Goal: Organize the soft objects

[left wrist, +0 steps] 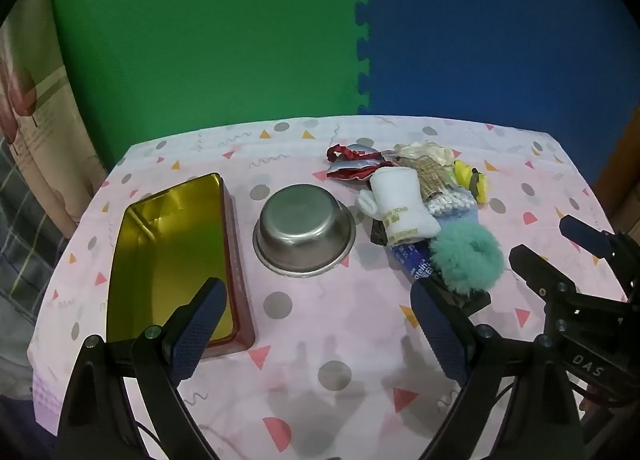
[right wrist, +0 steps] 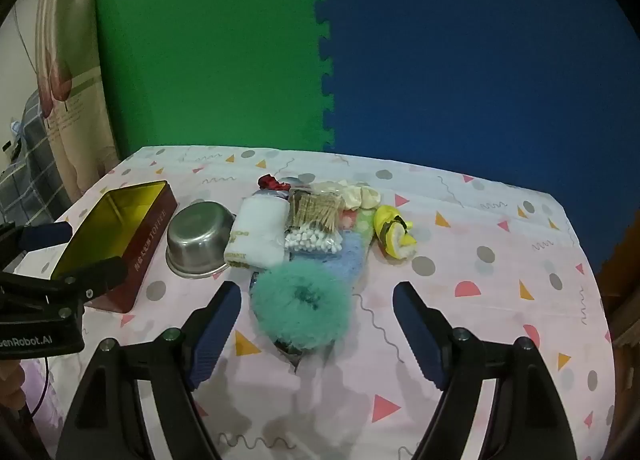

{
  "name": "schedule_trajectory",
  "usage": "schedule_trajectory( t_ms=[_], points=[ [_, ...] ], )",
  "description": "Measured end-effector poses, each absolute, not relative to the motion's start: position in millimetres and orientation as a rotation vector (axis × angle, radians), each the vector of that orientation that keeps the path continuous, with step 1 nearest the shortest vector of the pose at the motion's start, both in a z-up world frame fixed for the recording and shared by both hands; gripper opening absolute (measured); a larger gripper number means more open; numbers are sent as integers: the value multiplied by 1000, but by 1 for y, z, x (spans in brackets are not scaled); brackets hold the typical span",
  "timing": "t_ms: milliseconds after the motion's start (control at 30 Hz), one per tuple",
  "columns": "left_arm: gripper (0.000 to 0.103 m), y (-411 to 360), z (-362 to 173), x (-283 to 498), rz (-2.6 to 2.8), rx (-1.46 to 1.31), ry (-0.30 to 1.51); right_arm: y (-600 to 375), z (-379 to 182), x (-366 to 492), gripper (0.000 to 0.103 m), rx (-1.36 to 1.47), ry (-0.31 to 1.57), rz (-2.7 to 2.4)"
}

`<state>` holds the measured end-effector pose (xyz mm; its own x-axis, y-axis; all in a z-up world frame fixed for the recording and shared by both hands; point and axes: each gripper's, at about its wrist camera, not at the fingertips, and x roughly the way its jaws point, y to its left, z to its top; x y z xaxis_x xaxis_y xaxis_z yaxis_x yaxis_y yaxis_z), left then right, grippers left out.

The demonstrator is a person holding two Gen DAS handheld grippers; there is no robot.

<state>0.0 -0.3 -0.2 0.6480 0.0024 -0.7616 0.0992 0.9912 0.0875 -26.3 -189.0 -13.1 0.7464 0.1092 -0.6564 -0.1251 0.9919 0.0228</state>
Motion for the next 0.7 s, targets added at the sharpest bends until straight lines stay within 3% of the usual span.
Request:
schedule_trajectory(
  t_ms=[700],
  points=[
    [92,4,-8,0,-54,105,895,-180,-11,-29,81,-24,719,138]
  ],
)
